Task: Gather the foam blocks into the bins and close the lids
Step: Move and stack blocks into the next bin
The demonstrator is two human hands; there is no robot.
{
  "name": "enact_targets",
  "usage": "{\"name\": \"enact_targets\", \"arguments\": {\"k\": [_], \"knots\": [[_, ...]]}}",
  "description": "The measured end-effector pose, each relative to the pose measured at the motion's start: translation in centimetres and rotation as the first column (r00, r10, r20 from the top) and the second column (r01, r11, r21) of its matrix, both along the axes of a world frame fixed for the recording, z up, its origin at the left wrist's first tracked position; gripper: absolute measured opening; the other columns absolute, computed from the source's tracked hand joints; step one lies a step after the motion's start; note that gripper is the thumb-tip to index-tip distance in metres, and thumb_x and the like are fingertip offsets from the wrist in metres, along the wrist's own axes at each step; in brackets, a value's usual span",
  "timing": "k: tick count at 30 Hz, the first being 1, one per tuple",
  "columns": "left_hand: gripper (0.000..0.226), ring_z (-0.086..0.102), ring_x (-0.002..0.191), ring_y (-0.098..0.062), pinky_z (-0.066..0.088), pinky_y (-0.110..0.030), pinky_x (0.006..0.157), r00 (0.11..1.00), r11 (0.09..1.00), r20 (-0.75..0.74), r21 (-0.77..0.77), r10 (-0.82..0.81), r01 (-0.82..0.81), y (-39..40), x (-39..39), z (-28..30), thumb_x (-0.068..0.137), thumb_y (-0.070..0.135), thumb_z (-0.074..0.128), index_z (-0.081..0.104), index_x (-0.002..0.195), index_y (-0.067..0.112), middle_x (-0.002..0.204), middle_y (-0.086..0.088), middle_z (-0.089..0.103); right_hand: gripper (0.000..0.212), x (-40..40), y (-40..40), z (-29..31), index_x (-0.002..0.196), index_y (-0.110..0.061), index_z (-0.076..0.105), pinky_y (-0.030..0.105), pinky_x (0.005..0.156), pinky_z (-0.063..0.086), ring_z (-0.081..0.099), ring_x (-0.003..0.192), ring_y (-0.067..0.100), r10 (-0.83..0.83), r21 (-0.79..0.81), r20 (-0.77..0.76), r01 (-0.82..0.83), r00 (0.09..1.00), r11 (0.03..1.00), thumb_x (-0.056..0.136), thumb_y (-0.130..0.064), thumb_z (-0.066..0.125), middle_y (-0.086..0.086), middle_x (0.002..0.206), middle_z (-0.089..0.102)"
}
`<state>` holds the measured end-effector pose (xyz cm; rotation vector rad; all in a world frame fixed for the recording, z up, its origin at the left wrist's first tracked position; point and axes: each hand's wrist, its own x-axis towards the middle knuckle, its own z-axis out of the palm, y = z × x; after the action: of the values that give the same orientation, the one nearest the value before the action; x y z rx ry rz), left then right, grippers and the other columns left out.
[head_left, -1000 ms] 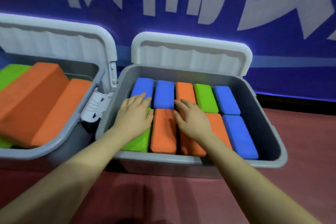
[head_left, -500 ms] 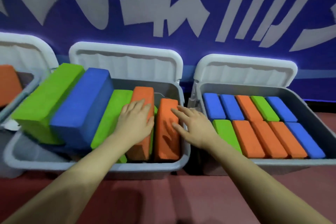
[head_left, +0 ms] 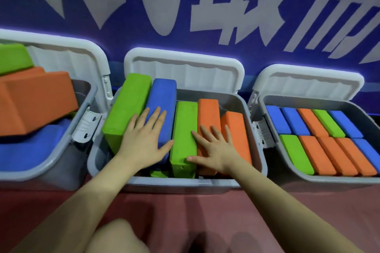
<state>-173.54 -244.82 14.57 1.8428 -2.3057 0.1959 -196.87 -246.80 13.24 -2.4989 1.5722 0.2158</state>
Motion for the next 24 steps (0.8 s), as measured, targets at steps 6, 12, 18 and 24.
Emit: {"name": "enact_targets", "arguments": {"k": [6, 12, 18, 24], "knots": [[0.092, 0.008, 0.146, -0.035, 0.002, -0.061, 0.11, 0.99, 0.981, -0.011, 0.132, 0.142, -0.139, 0.8, 1.3, 0.6, 0.067, 0.081, 0.013, 0.017, 0.15, 0.041, 0.16, 0.005, 0.01, 0.123, 2.3, 0.0, -0.4, 0.152, -0.039, 0.007, 0.054, 0.114, -0.01, 0.005, 0.147, 0.033, 0.08, -0.015, -0.038, -0.081, 0.996, 0.997, 0.045, -0.099, 0.002, 0.001, 0.162, 0.0], [0.071, 0.03, 0.137, -0.044, 0.017, -0.067, 0.105, 0.991, 0.99, 0.004, 0.045, 0.136, -0.136, 1.7, 0.3, 0.1, 0.082, 0.058, 0.024, 0.035, 0.147, 0.032, 0.153, -0.012, 0.033, 0.111, 0.9, 0.4, -1.3, 0.151, -0.04, 0.019, 0.057, 0.112, 0.013, 0.016, 0.145, 0.038, 0.048, -0.073, -0.007, -0.048, 0.999, 0.996, 0.058, -0.088, -0.022, 0.0, 0.161, 0.014], [0.068, 0.044, 0.124, -0.051, 0.02, -0.062, 0.101, 0.981, 0.979, 0.01, -0.07, 0.193, -0.192, 2.3, -1.2, -0.7, 0.082, 0.06, 0.034, 0.051, 0.138, 0.025, 0.143, -0.018, 0.046, 0.072, 0.3, 0.6, -0.7, 0.146, -0.039, 0.035, 0.058, 0.101, 0.033, 0.044, 0.13, 0.039, -0.108, -0.156, 0.176, 0.136, 0.978, 0.978, 0.089, -0.066, 0.0, 0.005, 0.152, 0.037], [0.069, 0.056, 0.113, -0.045, 0.03, -0.053, 0.097, 0.992, 0.996, 0.101, -0.029, 0.082, -0.08, 1.6, -2.8, -0.4, 0.081, 0.059, 0.033, 0.061, 0.129, 0.018, 0.137, -0.015, 0.053, 0.05, -0.6, -1.4, 0.4, 0.147, -0.048, 0.02, 0.053, 0.113, 0.016, 0.033, 0.138, 0.027, -0.141, -0.132, 0.266, 0.181, 0.953, 0.975, 0.098, -0.057, 0.024, -0.007, 0.159, 0.018]]}}
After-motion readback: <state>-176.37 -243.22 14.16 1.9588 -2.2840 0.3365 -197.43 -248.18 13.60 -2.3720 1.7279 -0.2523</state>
